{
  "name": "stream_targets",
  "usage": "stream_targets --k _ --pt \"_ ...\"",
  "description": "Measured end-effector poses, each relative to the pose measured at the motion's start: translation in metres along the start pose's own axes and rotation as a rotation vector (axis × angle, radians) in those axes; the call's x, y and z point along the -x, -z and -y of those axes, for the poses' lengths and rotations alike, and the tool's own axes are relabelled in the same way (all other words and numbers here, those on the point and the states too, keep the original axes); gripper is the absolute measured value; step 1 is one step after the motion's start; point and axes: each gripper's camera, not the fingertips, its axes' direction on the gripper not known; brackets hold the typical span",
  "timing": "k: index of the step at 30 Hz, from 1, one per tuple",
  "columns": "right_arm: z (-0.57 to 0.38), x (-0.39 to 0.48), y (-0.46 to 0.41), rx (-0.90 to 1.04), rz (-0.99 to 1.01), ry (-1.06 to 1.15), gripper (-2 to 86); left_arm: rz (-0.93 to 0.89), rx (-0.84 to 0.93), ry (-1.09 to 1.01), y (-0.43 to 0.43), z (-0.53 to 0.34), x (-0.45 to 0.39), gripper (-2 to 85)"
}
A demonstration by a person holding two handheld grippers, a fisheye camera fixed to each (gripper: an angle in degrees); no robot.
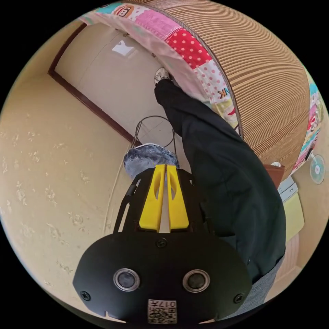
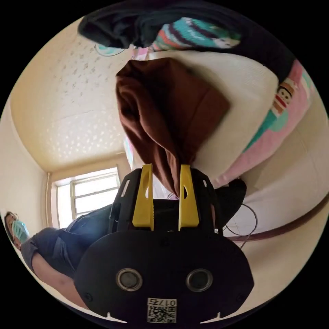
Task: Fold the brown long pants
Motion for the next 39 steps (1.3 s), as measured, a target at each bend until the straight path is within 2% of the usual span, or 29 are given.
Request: stream_targets --k 5,7,9,12,15,17,18,19,21,24,26,29,31,34,39 --pt "0.009 -0.04 0.002 -0.244 0.112 -0.219 12.1 -0.051 -0.073 -0.012 0.002 0.045 -0.028 -0.6" --pt "0.008 -0.051 -0.008 -0.351 0.242 -0.278 12.4 -0.081 -0.103 -0.017 0.002 0.061 -0.041 -0.7" --pt "0.005 -0.05 -0.014 -0.453 0.372 -0.243 12.8 -0.148 -0.147 -0.035 -0.003 0.082 -0.062 -0.8" --pt "0.003 -0.06 -0.029 -0.499 0.398 -0.317 13.1 -0.188 -0.175 -0.107 -0.022 0.103 -0.091 -0.9" --pt "0.007 -0.07 -0.044 -0.503 0.438 -0.38 11.5 -0.126 -0.2 -0.198 -0.048 0.119 -0.117 -0.9" --pt "0.009 -0.064 -0.051 -0.496 0.43 -0.348 9.3 -0.167 -0.241 -0.31 -0.059 0.124 -0.131 -0.8" --pt "0.009 -0.055 -0.053 -0.506 0.491 -0.244 7.4 -0.284 -0.276 -0.462 -0.063 0.126 -0.143 -0.8" --pt "0.01 -0.045 -0.058 -0.507 0.637 -0.104 6.0 -0.337 -0.292 -0.522 -0.064 0.128 -0.148 -0.7" --pt "0.018 -0.025 -0.073 -0.445 0.763 0.015 4.7 -0.422 -0.34 -0.58 -0.068 0.14 -0.161 -0.6" --pt "0.029 0.036 -0.09 -0.38 0.735 0.215 3.5 -0.525 -0.414 -0.672 -0.066 0.154 -0.191 -0.6" --pt "0.034 0.077 -0.103 -0.352 0.791 0.321 2.9 -0.49 -0.495 -0.724 -0.058 0.154 -0.221 -0.6" --pt "0.038 0.165 -0.133 -0.217 0.84 0.545 2.1 -0.297 -0.698 -0.801 -0.043 0.131 -0.291 -0.4" --pt "0.027 0.244 -0.162 -0.114 0.812 0.701 1.6 -0.307 -0.719 -0.956 -0.041 0.114 -0.342 0.3" --pt "-0.003 0.331 -0.198 -0.014 0.894 0.865 1.2 -0.354 -0.718 -1.196 -0.052 0.068 -0.422 5.0" --pt "-0.102 0.456 -0.242 0.101 0.865 1.189 0.9 -0.418 -0.73 -1.629 -0.097 -0.063 -0.54 12.8"
